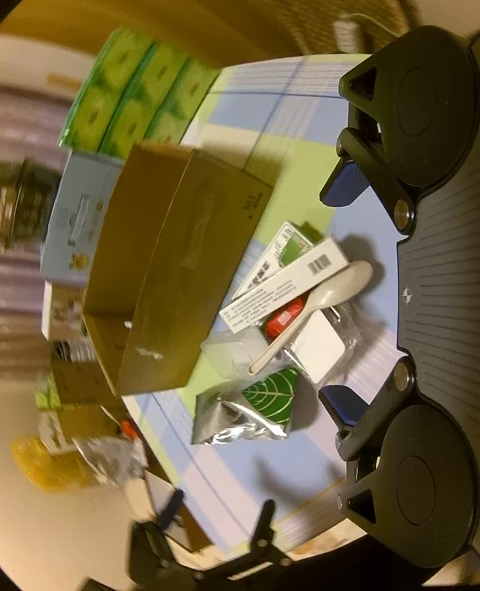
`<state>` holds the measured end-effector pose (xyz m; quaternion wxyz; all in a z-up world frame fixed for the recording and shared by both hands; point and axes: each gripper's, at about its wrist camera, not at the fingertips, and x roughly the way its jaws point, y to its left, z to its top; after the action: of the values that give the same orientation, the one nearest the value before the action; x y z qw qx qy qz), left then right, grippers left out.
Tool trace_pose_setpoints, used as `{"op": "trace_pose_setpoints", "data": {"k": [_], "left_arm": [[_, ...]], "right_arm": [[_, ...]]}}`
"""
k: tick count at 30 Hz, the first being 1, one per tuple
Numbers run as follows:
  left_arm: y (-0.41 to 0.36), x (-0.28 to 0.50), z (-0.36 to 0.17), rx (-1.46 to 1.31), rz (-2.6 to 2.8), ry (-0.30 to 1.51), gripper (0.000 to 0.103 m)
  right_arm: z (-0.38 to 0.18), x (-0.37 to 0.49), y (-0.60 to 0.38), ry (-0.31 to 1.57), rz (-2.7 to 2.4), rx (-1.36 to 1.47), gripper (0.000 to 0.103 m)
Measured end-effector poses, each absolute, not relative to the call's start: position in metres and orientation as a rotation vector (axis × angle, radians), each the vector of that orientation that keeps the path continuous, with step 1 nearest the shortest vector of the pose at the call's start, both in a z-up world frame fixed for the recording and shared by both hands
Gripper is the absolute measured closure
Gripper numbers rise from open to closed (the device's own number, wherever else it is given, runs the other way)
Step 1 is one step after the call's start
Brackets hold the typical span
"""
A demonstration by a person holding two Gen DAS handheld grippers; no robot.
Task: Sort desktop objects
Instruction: 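Grasp the silver foil bag with the left tool while the right tool grasps the white long box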
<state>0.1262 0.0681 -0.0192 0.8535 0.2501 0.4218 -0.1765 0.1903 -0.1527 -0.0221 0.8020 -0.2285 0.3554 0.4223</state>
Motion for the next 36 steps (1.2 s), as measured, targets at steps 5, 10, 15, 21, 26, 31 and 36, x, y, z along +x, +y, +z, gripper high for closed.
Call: {"op": "trace_pose_setpoints", "data": {"k": [5,10,15,21,26,31,36], "left_arm": [[0.070,0.139,-0.030,0.682,-0.485,0.861,0.006],[0.067,0.156,-0.037,0.808,-0.586,0.847,0.012],[0.061,0.168,-0.058,1.033,-0.680,0.808,0.017],[0.053,0.170,-0.085,1.158,-0.724,0.801,0.017],[0.053,0.186,-0.093,1.157,-0.781,0.785,0.017],[0.055,0.201,-0.097,1.183,-0.859,0.780,0.017],[0.058,0.217,-0.094,1.117,-0.903,0.845,0.033]], "right_arm": [[-0.029,0.208,-0.141,0.782,0.983,-0.563,0.014],[-0.031,0.228,-0.132,0.788,0.990,-0.627,0.028],[-0.034,0.241,-0.124,0.788,1.020,-0.679,0.035],[-0.041,0.250,-0.115,0.805,1.048,-0.706,0.037],[-0.046,0.257,-0.112,0.822,1.052,-0.712,0.040],[-0.050,0.260,-0.108,0.835,1.077,-0.730,0.044],[-0.056,0.265,-0.101,0.852,1.099,-0.731,0.051]]}}
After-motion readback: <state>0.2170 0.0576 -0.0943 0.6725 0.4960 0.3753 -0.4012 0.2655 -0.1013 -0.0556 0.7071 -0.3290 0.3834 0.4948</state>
